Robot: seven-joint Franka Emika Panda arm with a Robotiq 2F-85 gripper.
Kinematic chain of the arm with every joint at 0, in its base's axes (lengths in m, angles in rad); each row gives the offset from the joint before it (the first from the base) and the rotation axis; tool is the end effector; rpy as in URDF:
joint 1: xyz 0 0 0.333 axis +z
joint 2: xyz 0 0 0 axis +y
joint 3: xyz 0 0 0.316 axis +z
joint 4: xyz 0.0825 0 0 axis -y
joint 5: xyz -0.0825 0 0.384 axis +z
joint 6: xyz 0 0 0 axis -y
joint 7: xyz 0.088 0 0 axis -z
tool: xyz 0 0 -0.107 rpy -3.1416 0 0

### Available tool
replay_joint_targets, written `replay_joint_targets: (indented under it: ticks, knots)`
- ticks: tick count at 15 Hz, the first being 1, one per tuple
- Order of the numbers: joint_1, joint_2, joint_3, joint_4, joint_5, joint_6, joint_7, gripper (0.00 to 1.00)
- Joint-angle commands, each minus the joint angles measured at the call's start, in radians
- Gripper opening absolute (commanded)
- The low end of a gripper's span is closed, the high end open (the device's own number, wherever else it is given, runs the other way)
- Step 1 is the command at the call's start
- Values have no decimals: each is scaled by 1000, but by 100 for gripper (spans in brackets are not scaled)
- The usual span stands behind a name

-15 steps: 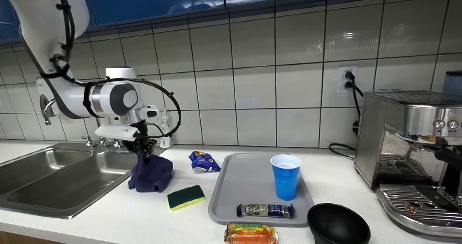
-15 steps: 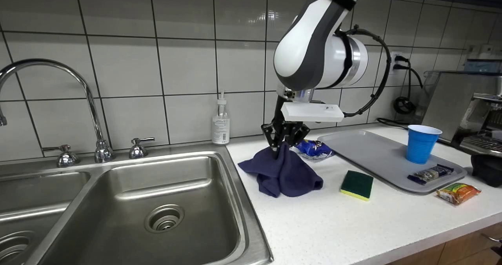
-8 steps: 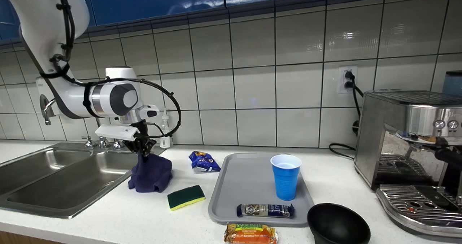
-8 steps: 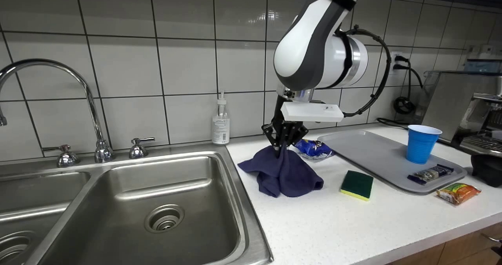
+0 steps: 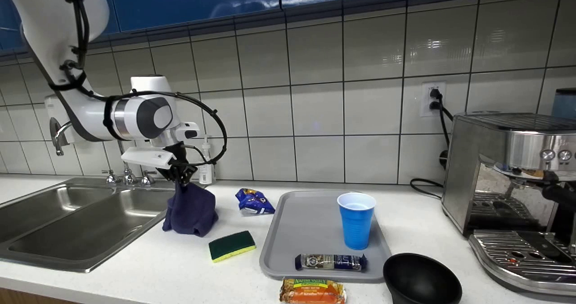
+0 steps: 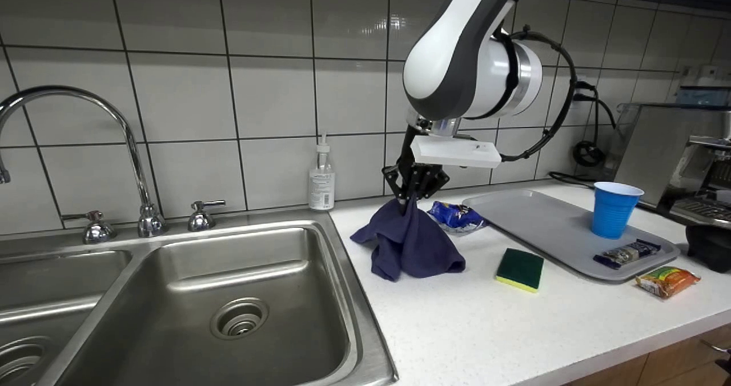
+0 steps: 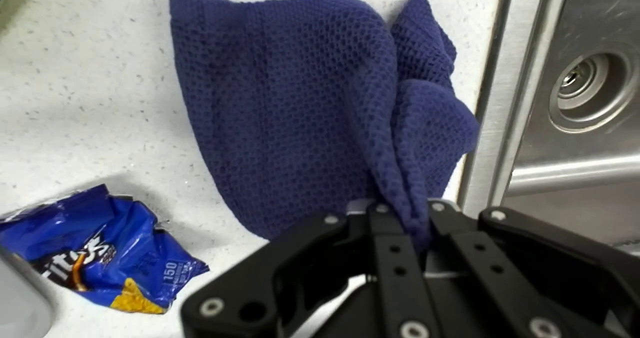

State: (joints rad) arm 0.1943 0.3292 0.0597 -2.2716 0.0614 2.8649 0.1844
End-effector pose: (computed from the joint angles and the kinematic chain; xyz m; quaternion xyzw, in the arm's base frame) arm 0.5443 0.1378 0.2385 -0.9911 -0.0035 -0.1238 0.0497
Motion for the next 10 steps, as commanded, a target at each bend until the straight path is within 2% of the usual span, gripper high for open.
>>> replay_joint_targets:
  ticks: [1,10]
  knots:
    - [-48,-81,41,-53,45,17,-38,2]
    - [-99,-183,66,-108,140,44,-99,2]
